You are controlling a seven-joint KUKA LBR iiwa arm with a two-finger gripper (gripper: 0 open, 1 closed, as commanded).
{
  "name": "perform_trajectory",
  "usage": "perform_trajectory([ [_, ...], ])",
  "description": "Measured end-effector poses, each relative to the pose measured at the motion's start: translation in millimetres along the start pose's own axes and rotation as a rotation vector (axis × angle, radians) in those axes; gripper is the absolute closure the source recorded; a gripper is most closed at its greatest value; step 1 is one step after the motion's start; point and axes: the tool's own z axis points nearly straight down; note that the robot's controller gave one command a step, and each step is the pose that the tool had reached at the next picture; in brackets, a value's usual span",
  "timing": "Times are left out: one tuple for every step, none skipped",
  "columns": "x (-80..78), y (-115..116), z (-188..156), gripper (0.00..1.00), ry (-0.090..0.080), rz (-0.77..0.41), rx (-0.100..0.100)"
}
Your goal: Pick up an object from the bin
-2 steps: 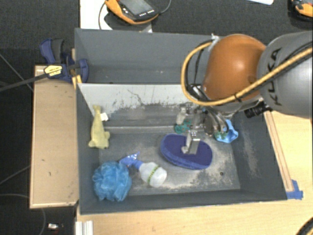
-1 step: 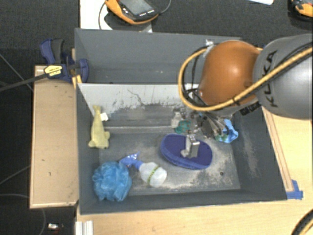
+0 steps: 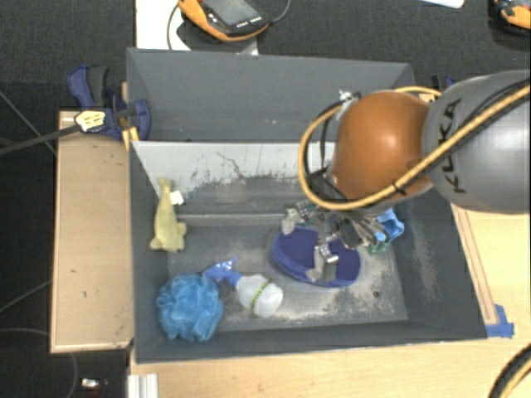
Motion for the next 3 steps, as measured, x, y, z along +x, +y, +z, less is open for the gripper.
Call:
perform_trajectory([
  [-5.0, 4.8, 65.8, 0.00, -0.006, 0.235, 0.000],
  [-5.6, 5.6, 108.6, 0.00, -0.011, 0.211, 0.000],
  [-26.8, -31.8, 103.6, 1.00, -0.012, 0.641, -0.003],
])
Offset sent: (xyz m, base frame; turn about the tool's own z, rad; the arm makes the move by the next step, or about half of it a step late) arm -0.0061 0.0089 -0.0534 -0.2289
